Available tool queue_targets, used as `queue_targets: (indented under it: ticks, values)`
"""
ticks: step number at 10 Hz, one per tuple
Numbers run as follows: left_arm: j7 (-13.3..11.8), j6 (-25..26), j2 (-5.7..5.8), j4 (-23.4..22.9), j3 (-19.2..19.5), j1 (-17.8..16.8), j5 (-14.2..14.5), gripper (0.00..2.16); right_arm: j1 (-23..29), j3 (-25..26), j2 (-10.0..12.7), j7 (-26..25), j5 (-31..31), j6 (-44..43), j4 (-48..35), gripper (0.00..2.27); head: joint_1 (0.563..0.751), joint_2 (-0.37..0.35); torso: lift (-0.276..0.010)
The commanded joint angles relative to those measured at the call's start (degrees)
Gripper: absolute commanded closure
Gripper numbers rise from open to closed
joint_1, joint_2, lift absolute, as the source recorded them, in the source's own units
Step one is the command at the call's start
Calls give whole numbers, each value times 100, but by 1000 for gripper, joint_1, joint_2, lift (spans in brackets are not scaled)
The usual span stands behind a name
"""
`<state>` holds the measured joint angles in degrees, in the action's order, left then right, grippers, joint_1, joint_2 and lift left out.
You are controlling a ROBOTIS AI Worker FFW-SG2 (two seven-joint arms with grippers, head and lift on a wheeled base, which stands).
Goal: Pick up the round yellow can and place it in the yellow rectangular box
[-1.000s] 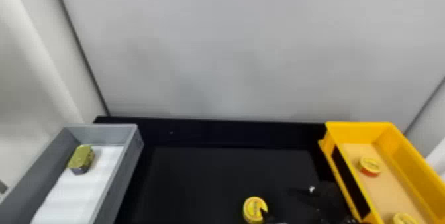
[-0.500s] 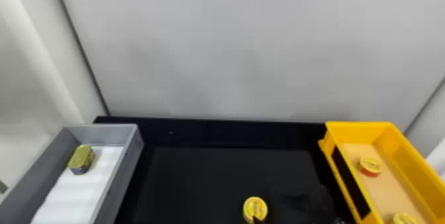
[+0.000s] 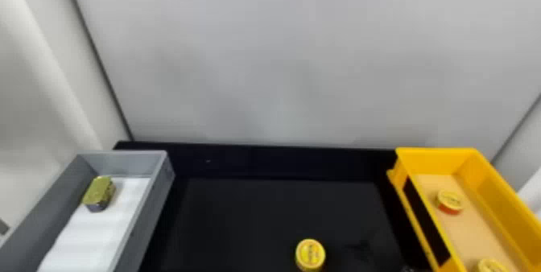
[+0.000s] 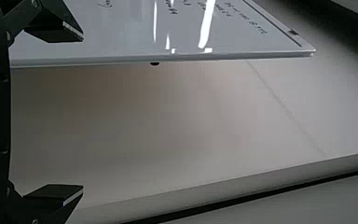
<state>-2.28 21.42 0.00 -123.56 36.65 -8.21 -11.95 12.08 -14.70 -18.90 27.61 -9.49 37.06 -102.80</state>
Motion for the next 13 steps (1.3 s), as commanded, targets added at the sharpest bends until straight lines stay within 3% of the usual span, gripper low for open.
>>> queue_targets:
  ticks: [1, 13]
  values:
    - [0, -5, -15, 7, 1, -5, 0, 131, -179, -210, -26, 44, -18, -92, 67, 125, 629, 12, -55]
    - [9, -41, -15, 7, -16, 4, 9, 131, -522, -509, 53, 88, -10, -399, 691, 125, 629, 12, -55]
